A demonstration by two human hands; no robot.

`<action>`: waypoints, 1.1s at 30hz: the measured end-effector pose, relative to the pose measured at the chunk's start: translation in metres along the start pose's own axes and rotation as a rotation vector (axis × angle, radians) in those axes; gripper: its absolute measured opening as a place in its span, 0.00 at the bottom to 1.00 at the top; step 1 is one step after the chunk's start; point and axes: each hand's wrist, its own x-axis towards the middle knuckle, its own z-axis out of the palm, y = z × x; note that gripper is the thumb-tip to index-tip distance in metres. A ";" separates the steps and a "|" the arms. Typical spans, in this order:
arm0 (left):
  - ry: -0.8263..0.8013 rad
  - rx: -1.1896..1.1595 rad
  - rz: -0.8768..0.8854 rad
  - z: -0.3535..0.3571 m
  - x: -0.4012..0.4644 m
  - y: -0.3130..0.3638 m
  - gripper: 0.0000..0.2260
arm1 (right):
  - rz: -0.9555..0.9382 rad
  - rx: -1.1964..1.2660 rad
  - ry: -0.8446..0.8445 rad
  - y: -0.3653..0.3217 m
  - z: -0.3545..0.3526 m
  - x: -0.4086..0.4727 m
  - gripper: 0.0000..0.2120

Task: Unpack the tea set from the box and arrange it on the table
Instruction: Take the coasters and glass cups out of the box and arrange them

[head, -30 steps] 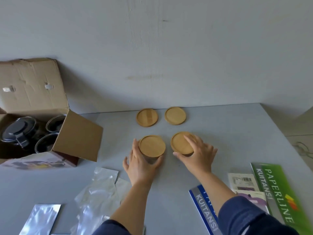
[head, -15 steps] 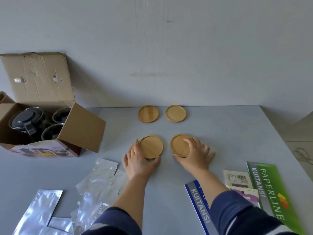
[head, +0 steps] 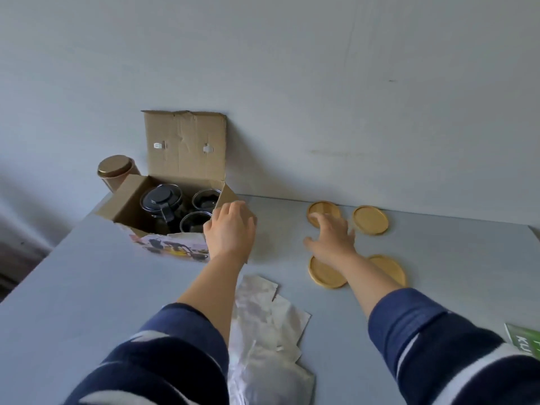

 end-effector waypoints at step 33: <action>-0.591 0.587 -0.072 -0.060 0.089 -0.102 0.28 | -0.184 -0.770 -0.219 -0.255 0.075 0.104 0.33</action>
